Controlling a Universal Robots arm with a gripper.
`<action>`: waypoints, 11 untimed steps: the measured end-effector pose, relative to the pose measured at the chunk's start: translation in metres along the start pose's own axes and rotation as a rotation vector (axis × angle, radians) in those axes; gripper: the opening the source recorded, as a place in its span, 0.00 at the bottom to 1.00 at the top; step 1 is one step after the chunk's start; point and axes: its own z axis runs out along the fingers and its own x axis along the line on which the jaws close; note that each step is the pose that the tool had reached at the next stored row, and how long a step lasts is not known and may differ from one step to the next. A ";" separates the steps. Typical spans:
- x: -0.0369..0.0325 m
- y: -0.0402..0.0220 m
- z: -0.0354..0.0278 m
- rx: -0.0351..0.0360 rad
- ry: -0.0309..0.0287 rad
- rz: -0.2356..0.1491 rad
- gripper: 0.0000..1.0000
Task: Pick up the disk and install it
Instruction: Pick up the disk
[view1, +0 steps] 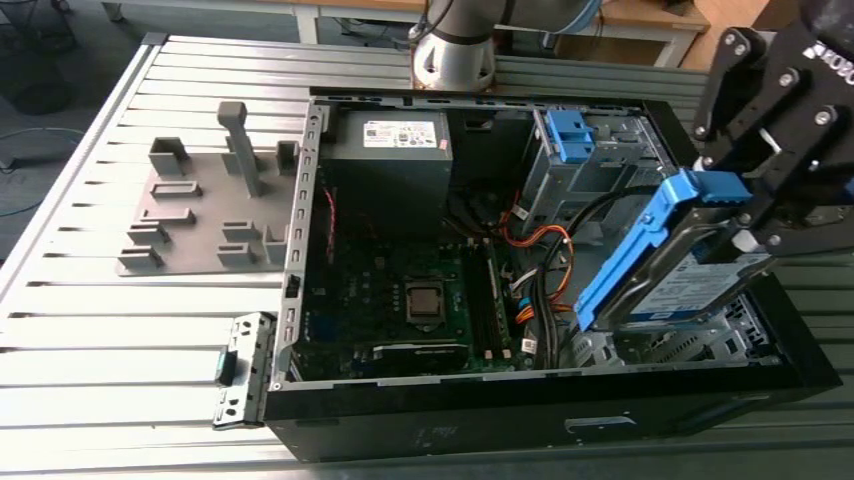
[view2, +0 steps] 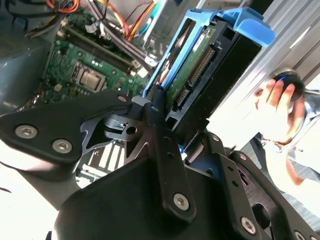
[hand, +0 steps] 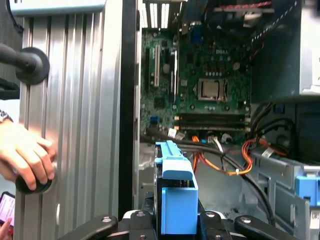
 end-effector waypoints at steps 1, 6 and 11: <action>0.0006 -0.0038 0.0005 -0.0004 0.0000 0.000 0.36; 0.0025 -0.0241 0.0033 -0.0038 -0.0001 0.000 0.36; 0.0035 -0.0432 0.0048 -0.0094 -0.0003 0.000 0.36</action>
